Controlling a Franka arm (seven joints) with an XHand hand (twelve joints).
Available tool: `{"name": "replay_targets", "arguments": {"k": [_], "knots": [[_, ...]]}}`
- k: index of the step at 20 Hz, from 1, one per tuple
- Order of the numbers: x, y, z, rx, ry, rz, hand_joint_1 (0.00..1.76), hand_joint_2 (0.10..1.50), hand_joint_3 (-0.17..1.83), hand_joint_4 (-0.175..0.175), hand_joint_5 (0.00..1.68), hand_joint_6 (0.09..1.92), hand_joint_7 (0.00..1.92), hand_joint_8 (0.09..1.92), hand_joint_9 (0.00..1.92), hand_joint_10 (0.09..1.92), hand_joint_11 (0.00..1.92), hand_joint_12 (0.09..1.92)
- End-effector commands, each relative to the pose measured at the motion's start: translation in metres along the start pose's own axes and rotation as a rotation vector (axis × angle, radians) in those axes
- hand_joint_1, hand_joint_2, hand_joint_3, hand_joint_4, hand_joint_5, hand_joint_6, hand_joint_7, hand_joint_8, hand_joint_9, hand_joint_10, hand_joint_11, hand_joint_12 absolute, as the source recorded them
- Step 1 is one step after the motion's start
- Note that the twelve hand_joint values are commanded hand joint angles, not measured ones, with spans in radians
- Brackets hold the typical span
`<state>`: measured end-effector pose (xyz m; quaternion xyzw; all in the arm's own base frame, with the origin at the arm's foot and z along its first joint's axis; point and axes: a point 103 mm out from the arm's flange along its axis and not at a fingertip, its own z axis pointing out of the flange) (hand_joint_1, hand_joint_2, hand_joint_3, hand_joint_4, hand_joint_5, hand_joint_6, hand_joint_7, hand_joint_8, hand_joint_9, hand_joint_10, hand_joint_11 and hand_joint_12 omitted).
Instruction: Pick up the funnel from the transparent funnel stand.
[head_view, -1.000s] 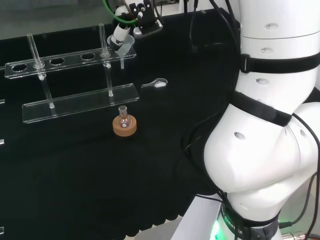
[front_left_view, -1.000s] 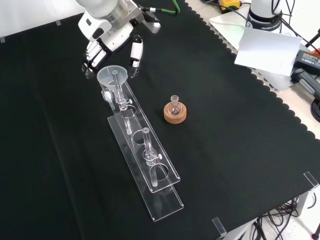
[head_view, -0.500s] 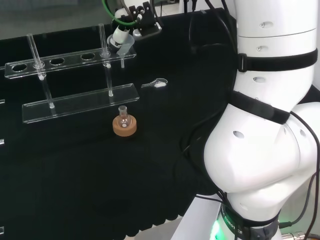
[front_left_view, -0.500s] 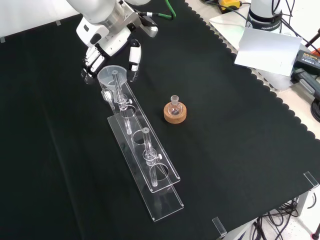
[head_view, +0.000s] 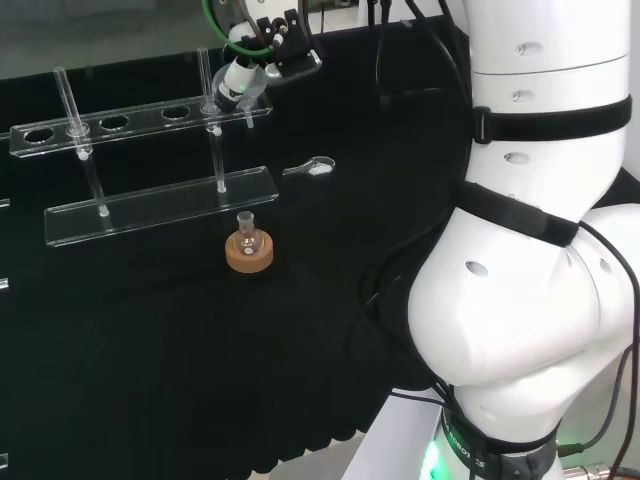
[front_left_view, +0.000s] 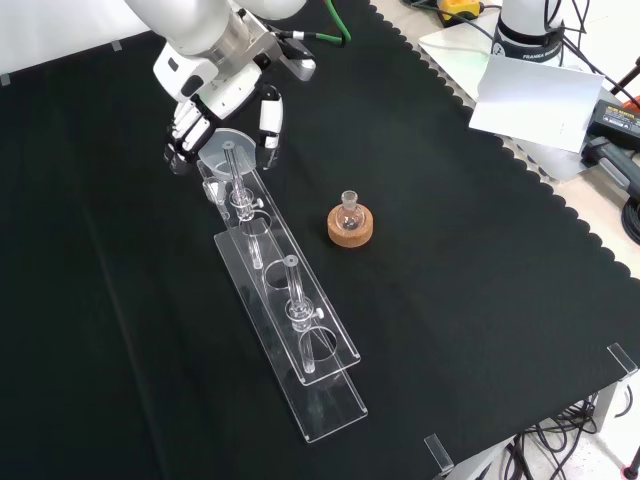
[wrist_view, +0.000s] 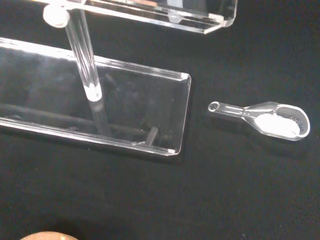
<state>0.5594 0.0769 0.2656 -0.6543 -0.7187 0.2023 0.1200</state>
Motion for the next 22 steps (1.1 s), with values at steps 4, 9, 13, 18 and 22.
{"name": "replay_targets", "arguments": {"k": [4, 9, 13, 18, 22], "knots": [[0.005, -0.016, -0.018, -0.058, 0.002, -0.002, 0.63, 0.92, -0.17, 0.011, 0.18, 0.09, 0.0, 0.57, 0.29, 0.85, 0.47, 1.41], [0.01, -0.02, -0.017, -0.046, -0.009, -0.014, 0.63, 0.92, -0.17, 0.01, 0.18, 0.09, 0.0, 0.58, 0.29, 0.84, 0.48, 1.41], [0.012, -0.017, -0.011, -0.026, -0.022, -0.015, 0.62, 0.91, -0.17, 0.009, 0.17, 0.09, 0.0, 0.53, 0.25, 0.84, 0.46, 1.41], [0.011, -0.013, -0.006, -0.031, -0.031, -0.009, 0.63, 0.9, -0.17, 0.006, 0.15, 0.09, 0.0, 0.4, 0.15, 0.87, 0.4, 1.44], [0.008, -0.01, -0.002, -0.02, -0.036, 0.005, 0.63, 0.9, -0.17, 0.005, 0.15, 0.09, 0.0, 0.37, 0.13, 0.88, 0.38, 1.44]]}}
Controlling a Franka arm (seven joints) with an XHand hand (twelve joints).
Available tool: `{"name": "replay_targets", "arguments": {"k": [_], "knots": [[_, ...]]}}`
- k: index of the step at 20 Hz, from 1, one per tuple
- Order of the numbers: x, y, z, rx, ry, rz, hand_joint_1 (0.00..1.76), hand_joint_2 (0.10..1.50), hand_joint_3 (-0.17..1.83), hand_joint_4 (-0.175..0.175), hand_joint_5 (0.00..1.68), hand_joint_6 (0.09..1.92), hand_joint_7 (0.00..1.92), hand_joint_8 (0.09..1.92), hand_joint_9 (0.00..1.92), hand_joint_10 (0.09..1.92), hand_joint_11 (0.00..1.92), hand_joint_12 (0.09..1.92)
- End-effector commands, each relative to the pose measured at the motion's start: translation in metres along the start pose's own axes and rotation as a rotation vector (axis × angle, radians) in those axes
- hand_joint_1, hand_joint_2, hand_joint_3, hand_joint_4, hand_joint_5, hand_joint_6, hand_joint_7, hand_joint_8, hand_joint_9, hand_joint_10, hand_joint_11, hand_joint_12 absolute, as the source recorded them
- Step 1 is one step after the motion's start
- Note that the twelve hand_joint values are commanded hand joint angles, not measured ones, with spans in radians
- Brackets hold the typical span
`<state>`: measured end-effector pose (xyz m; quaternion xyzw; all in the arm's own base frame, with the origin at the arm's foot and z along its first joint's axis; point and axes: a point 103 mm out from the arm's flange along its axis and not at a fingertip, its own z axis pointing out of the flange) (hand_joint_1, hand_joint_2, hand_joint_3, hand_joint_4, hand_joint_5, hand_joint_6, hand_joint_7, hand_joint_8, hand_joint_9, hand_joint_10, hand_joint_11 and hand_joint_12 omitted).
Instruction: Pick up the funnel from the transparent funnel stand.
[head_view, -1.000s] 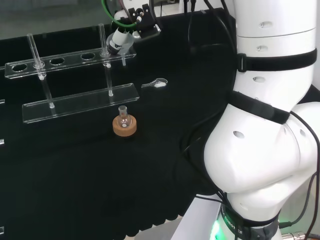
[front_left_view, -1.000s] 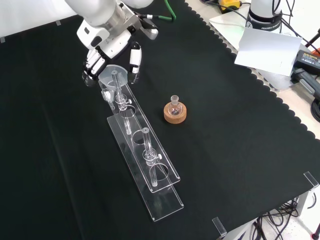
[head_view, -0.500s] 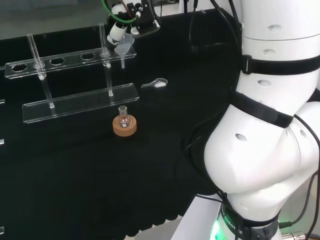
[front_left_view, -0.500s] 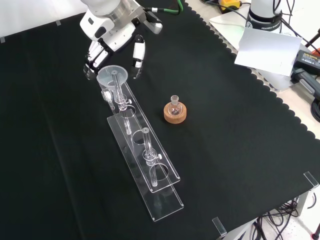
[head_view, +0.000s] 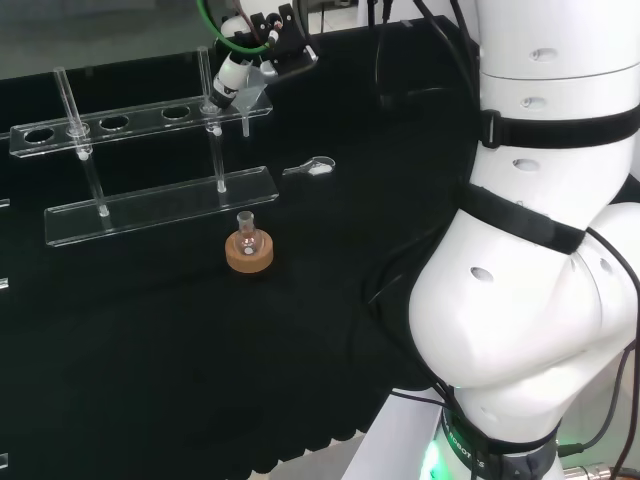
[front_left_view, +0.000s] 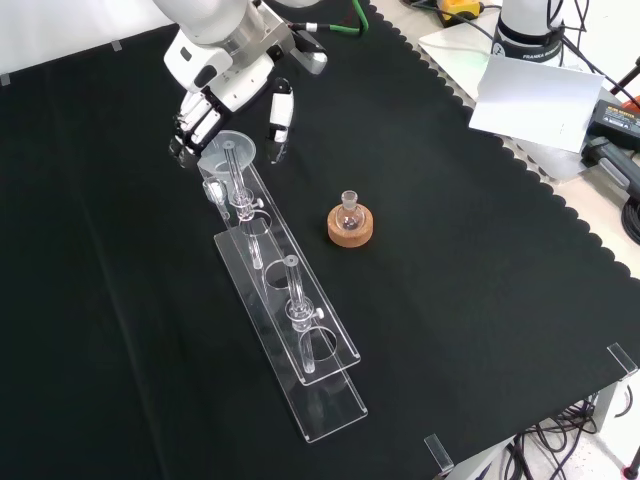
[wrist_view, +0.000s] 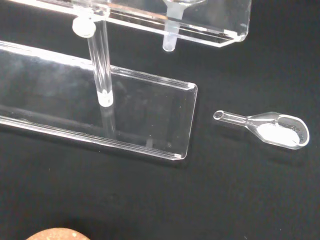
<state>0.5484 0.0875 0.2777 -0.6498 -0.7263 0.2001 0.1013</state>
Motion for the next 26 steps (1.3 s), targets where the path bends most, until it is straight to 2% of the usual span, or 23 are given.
{"name": "replay_targets", "arguments": {"k": [1, 8, 13, 16, 17, 22, 26], "knots": [[-0.004, 0.005, 0.006, 0.011, -0.008, 0.015, 0.64, 0.9, -0.17, 0.005, 0.15, 0.09, 0.0, 0.36, 0.13, 0.88, 0.38, 1.45], [-0.01, 0.014, 0.016, 0.04, -0.002, 0.018, 0.64, 0.9, -0.17, 0.004, 0.15, 0.09, 0.0, 0.37, 0.14, 0.89, 0.37, 1.45], [-0.013, 0.017, 0.019, 0.04, -0.009, 0.025, 0.64, 0.9, -0.17, 0.0, 0.16, 0.09, 0.0, 0.49, 0.27, 0.81, 0.37, 1.46], [-0.012, 0.016, 0.017, -0.004, -0.028, 0.04, 0.65, 0.93, -0.17, -0.011, 0.21, 0.09, 0.05, 0.62, 0.41, 0.73, 0.39, 1.45], [-0.012, 0.015, 0.015, -0.013, -0.038, 0.046, 0.65, 0.94, -0.17, -0.017, 0.26, 0.09, 0.12, 0.65, 0.48, 0.69, 0.41, 1.43], [-0.011, 0.008, 0.007, -0.154, -0.063, 0.085, 0.7, 1.02, -0.17, -0.034, 0.52, 0.09, 0.52, 0.68, 0.78, 0.55, 0.53, 1.35], [-0.009, 0.001, -0.003, -0.239, -0.086, 0.097, 0.74, 1.06, -0.17, -0.027, 0.68, 0.17, 0.69, 0.68, 0.91, 0.49, 0.61, 1.29]]}}
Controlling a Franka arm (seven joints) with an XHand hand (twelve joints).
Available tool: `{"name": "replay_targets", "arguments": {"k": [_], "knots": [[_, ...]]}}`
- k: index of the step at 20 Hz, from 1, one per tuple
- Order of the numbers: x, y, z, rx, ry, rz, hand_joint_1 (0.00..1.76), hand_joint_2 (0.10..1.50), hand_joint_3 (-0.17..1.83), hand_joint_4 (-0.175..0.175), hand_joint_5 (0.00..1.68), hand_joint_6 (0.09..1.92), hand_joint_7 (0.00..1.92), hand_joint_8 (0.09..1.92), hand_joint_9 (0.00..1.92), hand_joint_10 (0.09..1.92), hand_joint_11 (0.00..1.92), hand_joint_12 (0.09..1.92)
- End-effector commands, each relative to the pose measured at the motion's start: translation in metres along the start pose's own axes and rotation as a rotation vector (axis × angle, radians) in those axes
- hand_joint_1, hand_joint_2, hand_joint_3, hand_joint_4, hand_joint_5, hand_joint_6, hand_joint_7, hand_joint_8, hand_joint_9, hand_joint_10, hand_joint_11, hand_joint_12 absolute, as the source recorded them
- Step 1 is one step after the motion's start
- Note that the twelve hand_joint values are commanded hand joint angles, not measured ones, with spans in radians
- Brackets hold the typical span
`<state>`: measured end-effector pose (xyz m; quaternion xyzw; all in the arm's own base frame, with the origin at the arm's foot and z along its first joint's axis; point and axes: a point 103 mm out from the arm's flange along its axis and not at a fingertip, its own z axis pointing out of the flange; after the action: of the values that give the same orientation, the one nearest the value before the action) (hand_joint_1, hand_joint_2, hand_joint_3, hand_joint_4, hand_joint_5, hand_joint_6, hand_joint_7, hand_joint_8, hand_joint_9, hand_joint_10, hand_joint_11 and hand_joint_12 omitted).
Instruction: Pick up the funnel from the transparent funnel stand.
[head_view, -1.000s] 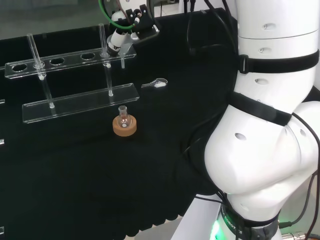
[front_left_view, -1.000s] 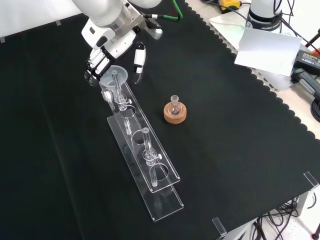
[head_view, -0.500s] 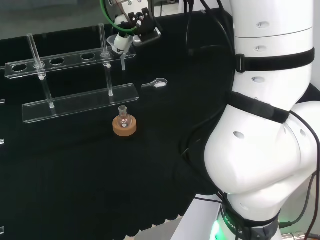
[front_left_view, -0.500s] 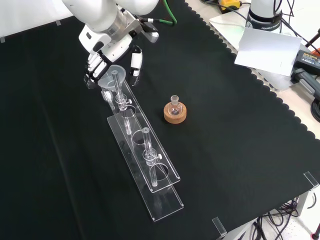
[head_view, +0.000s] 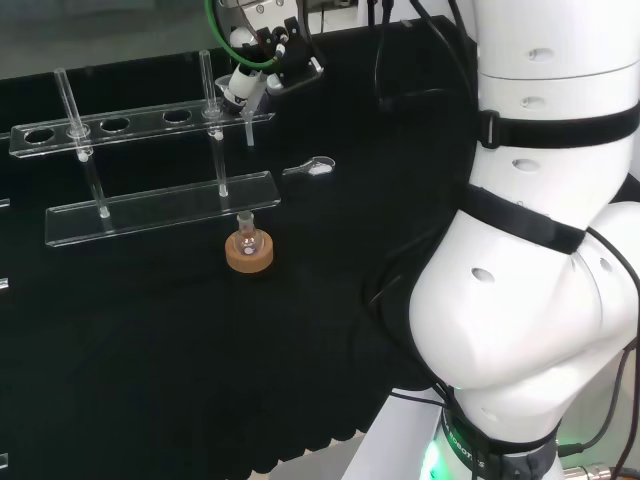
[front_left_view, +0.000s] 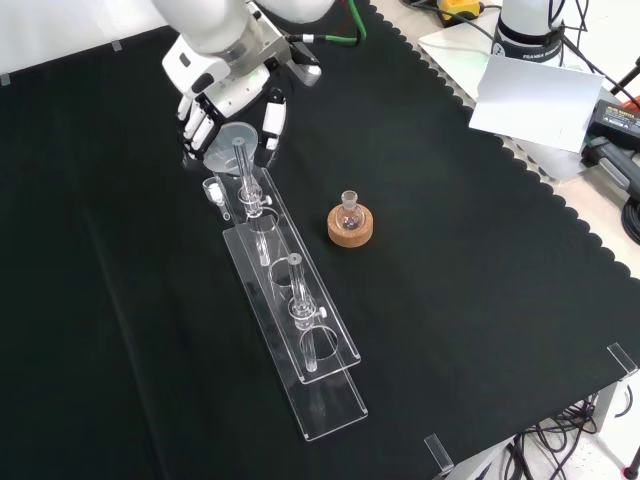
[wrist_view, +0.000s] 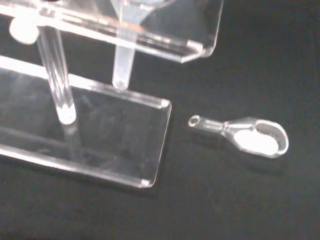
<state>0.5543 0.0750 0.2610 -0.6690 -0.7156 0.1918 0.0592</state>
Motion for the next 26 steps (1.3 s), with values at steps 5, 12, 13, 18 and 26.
{"name": "replay_targets", "arguments": {"k": [5, 12, 13, 18, 26], "knots": [[-0.001, -0.022, -0.042, -0.213, -0.073, 0.049, 0.76, 1.07, -0.17, -0.02, 0.7, 0.35, 0.74, 0.67, 0.98, 0.44, 0.65, 1.27], [-0.002, -0.056, -0.069, -0.267, -0.083, 0.069, 0.78, 1.08, -0.17, -0.018, 0.66, 0.49, 0.74, 0.68, 0.99, 0.43, 0.66, 1.26], [-0.002, -0.062, -0.071, -0.273, -0.083, 0.073, 0.78, 1.08, -0.17, -0.018, 0.66, 0.5, 0.74, 0.69, 0.99, 0.43, 0.66, 1.26], [-0.003, -0.091, -0.077, -0.311, -0.074, 0.099, 0.78, 1.08, -0.17, -0.019, 0.65, 0.51, 0.73, 0.69, 0.99, 0.44, 0.67, 1.26], [0.005, -0.135, -0.073, -0.36, -0.054, 0.123, 0.78, 1.08, -0.17, -0.021, 0.64, 0.54, 0.73, 0.69, 0.99, 0.44, 0.7, 1.24]]}}
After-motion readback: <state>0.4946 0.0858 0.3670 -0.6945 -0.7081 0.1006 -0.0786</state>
